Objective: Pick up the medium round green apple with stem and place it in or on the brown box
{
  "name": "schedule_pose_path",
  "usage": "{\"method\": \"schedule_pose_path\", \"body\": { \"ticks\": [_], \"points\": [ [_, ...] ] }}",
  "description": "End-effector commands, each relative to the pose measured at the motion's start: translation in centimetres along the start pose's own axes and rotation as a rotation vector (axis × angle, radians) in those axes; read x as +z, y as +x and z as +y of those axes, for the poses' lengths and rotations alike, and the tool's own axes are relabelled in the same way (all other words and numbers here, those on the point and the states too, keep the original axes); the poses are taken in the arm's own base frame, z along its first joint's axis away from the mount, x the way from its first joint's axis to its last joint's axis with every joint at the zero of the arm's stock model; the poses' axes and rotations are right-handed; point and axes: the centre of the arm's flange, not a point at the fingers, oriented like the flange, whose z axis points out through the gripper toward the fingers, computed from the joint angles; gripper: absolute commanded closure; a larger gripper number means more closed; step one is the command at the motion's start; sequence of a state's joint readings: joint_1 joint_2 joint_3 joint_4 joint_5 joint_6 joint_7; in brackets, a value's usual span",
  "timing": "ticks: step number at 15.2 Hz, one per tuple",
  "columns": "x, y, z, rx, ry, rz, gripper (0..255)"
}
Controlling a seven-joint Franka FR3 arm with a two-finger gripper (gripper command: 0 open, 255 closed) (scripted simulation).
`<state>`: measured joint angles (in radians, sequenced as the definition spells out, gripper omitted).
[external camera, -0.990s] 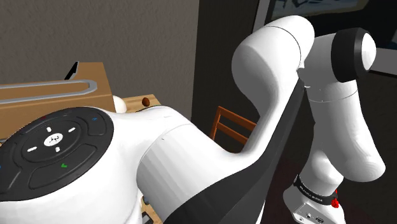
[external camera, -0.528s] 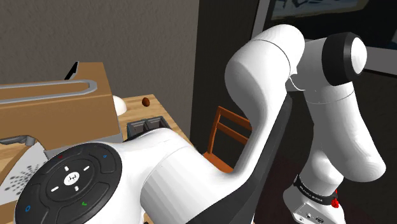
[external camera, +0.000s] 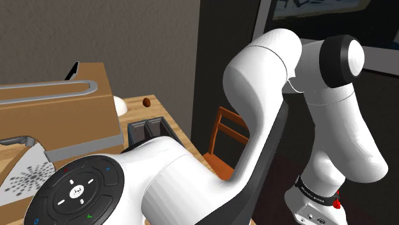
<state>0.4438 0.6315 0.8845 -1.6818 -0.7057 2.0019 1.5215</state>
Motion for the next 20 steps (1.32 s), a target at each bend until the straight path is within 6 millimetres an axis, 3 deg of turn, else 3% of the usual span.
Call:
{"method": "schedule_pose_path", "body": {
  "ticks": [1, 2, 3, 8, 12, 20],
  "points": [
    [0.0, 0.0, 0.0, 0.0, 0.0, 0.0, 255],
    [0.0, 0.0, 0.0, 0.0, 0.0, 0.0, 255],
    [0.0, 0.0, 0.0, 0.0, 0.0, 0.0, 0],
    [0.0, 0.0, 0.0, 0.0, 0.0, 0.0, 0],
    [-5.0, 0.0, 0.0, 0.0, 0.0, 0.0, 0],
    [-5.0, 0.0, 0.0, 0.0, 0.0, 0.0, 0]
  ]
}}
